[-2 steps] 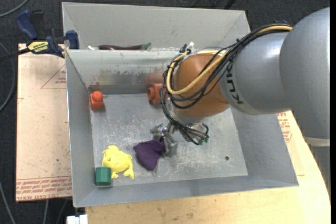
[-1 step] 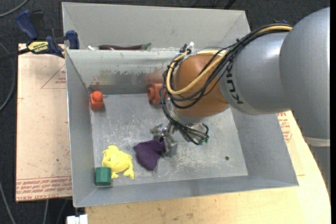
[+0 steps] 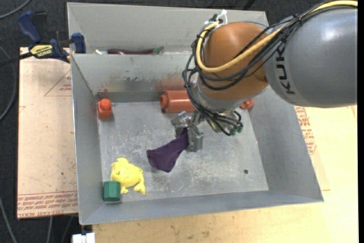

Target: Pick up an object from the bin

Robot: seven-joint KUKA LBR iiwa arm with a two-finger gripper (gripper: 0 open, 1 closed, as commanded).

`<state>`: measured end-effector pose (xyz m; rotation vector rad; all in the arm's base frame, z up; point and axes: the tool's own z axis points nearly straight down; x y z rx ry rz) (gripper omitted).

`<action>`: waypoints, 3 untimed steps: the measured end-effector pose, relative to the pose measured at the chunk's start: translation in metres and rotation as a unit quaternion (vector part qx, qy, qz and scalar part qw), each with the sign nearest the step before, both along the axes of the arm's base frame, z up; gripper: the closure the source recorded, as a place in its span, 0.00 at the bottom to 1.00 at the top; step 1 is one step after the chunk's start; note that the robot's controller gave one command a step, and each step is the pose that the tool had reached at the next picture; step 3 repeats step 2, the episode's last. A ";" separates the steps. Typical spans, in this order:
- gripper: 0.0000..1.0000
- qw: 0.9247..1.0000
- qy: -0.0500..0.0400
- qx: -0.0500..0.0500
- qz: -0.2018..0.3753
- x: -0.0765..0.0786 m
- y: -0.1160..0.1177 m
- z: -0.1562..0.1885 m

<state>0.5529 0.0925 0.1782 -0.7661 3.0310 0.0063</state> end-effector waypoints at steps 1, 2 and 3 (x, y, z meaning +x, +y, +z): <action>1.00 1.000 0.000 0.000 0.000 0.000 0.000 0.000; 1.00 1.000 -0.002 0.001 0.004 -0.002 -0.030 0.101; 1.00 1.000 -0.002 0.001 0.004 -0.002 -0.030 0.101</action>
Offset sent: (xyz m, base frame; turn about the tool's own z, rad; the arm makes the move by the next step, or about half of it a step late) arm -0.0033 -0.0301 0.1011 -0.0110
